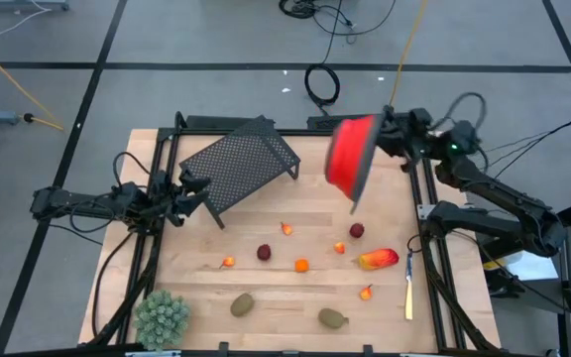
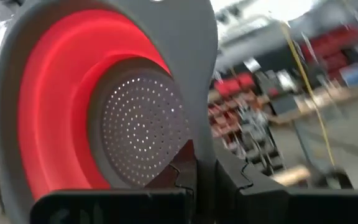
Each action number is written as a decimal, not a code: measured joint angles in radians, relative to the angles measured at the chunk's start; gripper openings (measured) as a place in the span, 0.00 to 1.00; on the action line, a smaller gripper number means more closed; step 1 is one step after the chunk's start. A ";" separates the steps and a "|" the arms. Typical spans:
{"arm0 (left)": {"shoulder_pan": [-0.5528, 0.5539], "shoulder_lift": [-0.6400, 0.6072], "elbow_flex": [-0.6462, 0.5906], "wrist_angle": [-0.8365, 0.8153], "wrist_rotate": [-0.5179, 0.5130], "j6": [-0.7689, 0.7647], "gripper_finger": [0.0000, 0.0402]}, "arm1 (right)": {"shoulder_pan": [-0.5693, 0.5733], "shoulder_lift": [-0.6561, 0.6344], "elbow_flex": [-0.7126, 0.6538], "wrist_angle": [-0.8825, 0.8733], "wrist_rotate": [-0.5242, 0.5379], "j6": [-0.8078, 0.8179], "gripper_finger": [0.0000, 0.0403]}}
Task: Pick & Place Fruit
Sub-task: Put the red strainer bowl on the shelf
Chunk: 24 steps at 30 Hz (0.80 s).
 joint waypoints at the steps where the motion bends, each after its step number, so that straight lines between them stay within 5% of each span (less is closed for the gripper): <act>1: 0.000 0.000 0.002 -0.002 -0.014 0.011 0.67 | 0.013 0.013 0.000 -0.034 0.028 0.009 0.02; 11: 0.000 0.099 0.059 -0.001 -0.113 0.077 0.67 | 0.134 0.194 0.000 -0.132 0.230 0.002 0.02; 24: 0.000 0.407 0.264 -0.038 -0.228 0.101 0.67 | 0.275 0.323 0.000 -0.132 0.686 -0.047 0.02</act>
